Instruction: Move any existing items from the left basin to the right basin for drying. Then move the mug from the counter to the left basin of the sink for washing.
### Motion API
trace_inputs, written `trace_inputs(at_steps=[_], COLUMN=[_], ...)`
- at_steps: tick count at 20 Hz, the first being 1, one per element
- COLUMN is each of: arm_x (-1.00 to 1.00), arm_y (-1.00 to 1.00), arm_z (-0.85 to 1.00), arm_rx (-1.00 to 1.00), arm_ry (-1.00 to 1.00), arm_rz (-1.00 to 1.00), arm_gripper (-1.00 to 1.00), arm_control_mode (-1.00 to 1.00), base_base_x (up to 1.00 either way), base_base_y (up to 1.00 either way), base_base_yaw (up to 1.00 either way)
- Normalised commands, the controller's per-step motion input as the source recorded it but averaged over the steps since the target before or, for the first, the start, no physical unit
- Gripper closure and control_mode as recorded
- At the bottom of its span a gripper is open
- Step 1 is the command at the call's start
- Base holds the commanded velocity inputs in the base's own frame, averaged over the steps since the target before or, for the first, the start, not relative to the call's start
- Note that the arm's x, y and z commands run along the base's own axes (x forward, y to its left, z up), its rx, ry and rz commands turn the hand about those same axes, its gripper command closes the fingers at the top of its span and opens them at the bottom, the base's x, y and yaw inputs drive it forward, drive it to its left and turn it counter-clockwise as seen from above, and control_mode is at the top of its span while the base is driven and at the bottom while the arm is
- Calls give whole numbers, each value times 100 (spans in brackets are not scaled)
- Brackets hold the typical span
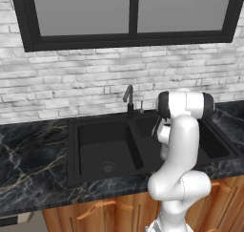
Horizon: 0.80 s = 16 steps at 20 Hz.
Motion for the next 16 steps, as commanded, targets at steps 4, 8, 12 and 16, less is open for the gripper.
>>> trace_inputs(at_steps=[4,8,12,16], arm_x=[-1,0,-1,-2], arm_y=[0,19,12,3], arm_z=[1,14,22,38], arm_rx=[0,0,0,0], arm_ry=[1,7,7,4], arm_rz=[0,0,0,0], arm_gripper=[-100,-100,-100,-100], arm_control_mode=[-100,-100,-100,-100], base_base_x=[0,0,0,0], base_base_y=[0,0,0,0], base_base_yaw=[0,0,0,0])
